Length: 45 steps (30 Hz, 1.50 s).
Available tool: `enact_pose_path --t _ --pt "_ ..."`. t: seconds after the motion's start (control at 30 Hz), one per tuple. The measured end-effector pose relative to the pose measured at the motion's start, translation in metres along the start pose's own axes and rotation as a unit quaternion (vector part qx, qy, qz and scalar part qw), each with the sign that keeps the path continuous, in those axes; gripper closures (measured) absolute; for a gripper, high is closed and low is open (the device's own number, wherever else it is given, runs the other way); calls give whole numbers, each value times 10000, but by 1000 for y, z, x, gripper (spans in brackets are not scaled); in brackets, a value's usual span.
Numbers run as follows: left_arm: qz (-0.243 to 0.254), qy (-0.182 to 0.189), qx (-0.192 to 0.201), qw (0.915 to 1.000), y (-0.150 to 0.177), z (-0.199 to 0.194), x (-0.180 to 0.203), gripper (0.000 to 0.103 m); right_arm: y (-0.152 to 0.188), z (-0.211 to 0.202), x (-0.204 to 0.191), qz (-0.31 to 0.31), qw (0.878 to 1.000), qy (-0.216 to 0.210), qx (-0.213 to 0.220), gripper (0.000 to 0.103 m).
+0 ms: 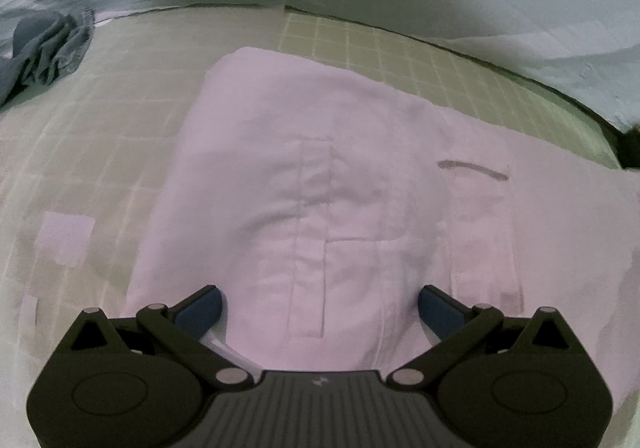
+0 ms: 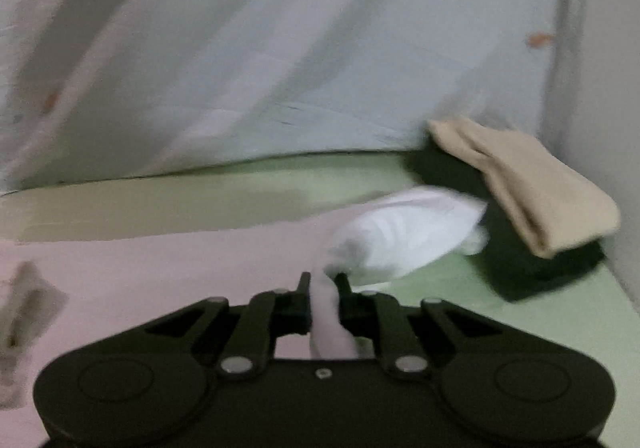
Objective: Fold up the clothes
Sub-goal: 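Grasp the shirt side with the right gripper and fold it over the back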
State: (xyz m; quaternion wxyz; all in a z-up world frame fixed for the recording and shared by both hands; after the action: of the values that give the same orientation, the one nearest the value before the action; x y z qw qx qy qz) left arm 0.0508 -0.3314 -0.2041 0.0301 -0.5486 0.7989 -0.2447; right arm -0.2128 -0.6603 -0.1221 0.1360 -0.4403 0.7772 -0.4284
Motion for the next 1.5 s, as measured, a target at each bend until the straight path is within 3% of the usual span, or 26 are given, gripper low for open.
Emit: enact_pose_path --t 0.13,0.23,0.33,0.43,0.57,0.73,0.8,0.83,1.0,1.1,1.2,1.3,1.5 --pt "424 -96 -13 9991 7 1 6 0 -2 3 -63 -141 9987 -480 -54 90" --pt "750 -301 91 9967 15 3 11 0 17 19 -116 -854 9915 -861 -470 90" --pt "753 -402 175 9962 19 3 16 0 44 35 -150 -1506 9801 -970 -860 86" --pt "703 -382 191 9966 21 3 19 0 39 32 -151 -1723 9759 -1013 -871 82" --pt "619 -455 239 9968 24 0 22 0 25 22 -130 -982 9829 -1350 -777 69" --pt "540 -527 274 9968 24 0 25 0 -4 0 -92 -232 9930 -1159 -47 45" --pt "506 -518 262 9970 23 0 25 0 -16 -9 -76 60 9941 -1050 270 27" --pt "468 -503 254 9973 21 -1 25 0 -19 -10 -68 170 9947 -955 330 23" --pt "109 -158 264 9995 14 -19 19 0 -5 23 -50 157 9989 -276 -343 22" --pt "-309 200 406 9985 9 -36 8 0 6 36 -53 330 9971 -331 -601 23" --pt "-505 56 583 9970 4 -49 -5 0 12 36 -70 64 9975 -309 -632 23" --pt "-568 -251 786 9950 0 -62 -16 0 10 33 -94 -690 9953 -85 -675 22" --pt "-554 -470 656 9952 -3 -65 -38 0 11 18 -127 -468 9942 -678 -695 23"
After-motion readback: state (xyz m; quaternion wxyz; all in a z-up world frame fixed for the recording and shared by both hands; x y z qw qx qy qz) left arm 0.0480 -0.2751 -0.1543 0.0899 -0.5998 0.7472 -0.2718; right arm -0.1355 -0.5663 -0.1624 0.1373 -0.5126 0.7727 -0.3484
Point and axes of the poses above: each gripper's, at about its wrist camera, not at the fingertips, and z roughly the way its jaws point, x to its right, y to its underside, the point moved 4 cm from there along z, roughly the way its jaws point, and after that the axes turned 10 degrees about -z, right-handed, at the moved point
